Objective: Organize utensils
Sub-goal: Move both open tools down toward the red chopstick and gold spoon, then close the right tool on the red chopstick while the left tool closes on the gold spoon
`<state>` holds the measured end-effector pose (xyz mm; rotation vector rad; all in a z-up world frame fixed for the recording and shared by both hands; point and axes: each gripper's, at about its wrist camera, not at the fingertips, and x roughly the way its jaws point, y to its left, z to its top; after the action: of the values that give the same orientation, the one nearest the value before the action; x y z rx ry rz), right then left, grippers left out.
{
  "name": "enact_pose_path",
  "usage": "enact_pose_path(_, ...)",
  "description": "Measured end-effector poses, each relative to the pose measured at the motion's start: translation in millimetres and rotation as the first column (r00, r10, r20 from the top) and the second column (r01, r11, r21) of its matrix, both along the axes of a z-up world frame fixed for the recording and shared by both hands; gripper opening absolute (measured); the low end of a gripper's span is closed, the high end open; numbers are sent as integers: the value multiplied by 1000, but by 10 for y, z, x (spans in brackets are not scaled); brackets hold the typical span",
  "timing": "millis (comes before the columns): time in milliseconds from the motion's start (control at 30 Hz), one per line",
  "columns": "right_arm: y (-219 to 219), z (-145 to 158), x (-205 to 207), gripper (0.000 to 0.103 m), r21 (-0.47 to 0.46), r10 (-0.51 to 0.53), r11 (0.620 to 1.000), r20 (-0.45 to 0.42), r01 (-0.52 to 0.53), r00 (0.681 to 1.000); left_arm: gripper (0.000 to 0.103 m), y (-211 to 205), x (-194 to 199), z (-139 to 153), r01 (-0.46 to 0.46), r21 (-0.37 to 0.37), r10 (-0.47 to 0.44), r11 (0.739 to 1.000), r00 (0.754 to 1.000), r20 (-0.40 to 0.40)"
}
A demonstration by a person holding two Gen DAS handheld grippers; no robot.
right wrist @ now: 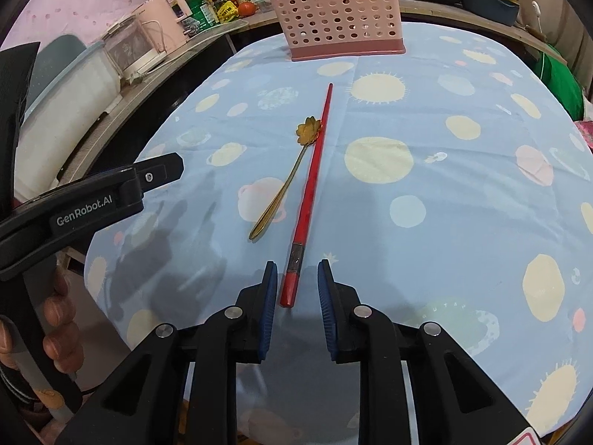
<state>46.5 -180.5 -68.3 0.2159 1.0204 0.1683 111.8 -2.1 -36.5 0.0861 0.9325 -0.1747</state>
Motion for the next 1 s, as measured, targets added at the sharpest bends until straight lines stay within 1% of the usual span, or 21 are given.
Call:
enact_pose_path(200, 40, -45, 12, 20, -14, 0, 1000, 5, 0, 1000, 64, -8, -55, -64, 9, 12, -9, 1000, 1000, -13)
enact_pose_path(333, 45, -61, 22, 11, -26, -5, 1000, 14, 5, 1000, 64, -28, -59, -88, 15, 16, -15, 1000, 1000, -23)
enact_pose_path(433, 22, -70, 22, 8, -23, -15, 1000, 14, 16, 1000, 64, -37, -60, -102, 19, 18, -19, 1000, 999, -28)
enact_pose_path(567, -6, -71, 10, 7, -18, -28, 999, 17, 28, 999, 66, -54, -56, -117, 23, 20, -22, 1000, 999, -34)
enact_pose_path(633, -28, -71, 8, 7, -15, -37, 999, 18, 37, 999, 70, -67, -54, -125, 25, 21, -24, 999, 999, -38)
enact_pose_path(700, -59, -68, -1, 7, -15, -52, 999, 20, 52, 998, 70, -79, -54, -131, 28, 22, -27, 999, 999, -41)
enact_pose_path(867, -226, -50, -29, 7, -12, -116, 993, 28, 117, 993, 71, -123, -52, -153, 37, 24, -35, 999, 998, -51)
enact_pose_path(1000, -381, -18, -53, 7, -6, -165, 986, 39, 166, 985, 77, -179, -55, -166, 51, 21, -50, 998, 997, -57)
